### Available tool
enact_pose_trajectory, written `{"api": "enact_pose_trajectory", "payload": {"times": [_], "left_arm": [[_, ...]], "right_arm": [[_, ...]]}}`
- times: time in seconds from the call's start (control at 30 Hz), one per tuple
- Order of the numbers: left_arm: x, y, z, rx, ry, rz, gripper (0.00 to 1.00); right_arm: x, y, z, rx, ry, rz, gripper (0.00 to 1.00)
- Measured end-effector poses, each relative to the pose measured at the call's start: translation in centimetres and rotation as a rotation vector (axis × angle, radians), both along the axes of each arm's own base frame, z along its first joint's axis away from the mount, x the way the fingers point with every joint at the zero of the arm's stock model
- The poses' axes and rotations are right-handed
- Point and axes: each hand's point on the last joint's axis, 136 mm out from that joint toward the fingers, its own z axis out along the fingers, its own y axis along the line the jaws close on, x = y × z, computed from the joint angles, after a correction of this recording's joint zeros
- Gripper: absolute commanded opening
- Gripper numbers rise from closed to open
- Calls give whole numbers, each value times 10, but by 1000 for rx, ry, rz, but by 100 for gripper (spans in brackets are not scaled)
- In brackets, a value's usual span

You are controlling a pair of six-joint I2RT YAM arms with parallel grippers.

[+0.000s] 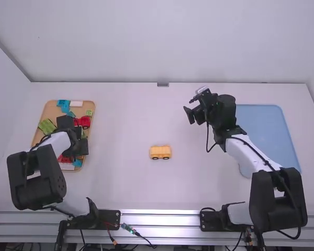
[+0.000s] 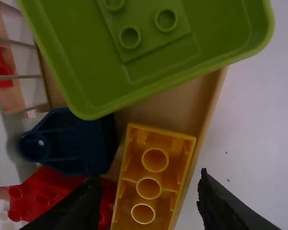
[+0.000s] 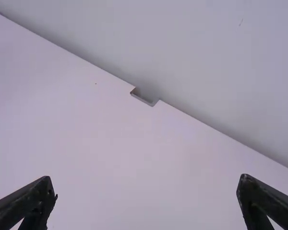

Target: Assemble lego blocks to make yellow taxi

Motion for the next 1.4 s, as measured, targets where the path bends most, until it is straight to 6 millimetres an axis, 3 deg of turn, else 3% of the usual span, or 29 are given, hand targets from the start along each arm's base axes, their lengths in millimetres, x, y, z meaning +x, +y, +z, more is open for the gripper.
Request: {"api": "enact_pose_trajectory", "payload": {"times": [0.33,0.57,1.1,1.17,1.4], "left_arm": [[4,3,0,17,-20,-3,50],[3,-1,-5,2,-31,-20,40],[2,3,-5,-8,-38,26,49],[1,2,-5,-13,-39,33,43],[-4,2,-3,-13,-25,54,45]], "right_arm": [[0,0,0,0,-1,0,100],[1,0,3,2,-13,1,100],[0,5,4,3,-18,11,100],[0,5,4,2,-19,12,100],[0,5,4,5,-18,10,98]]}}
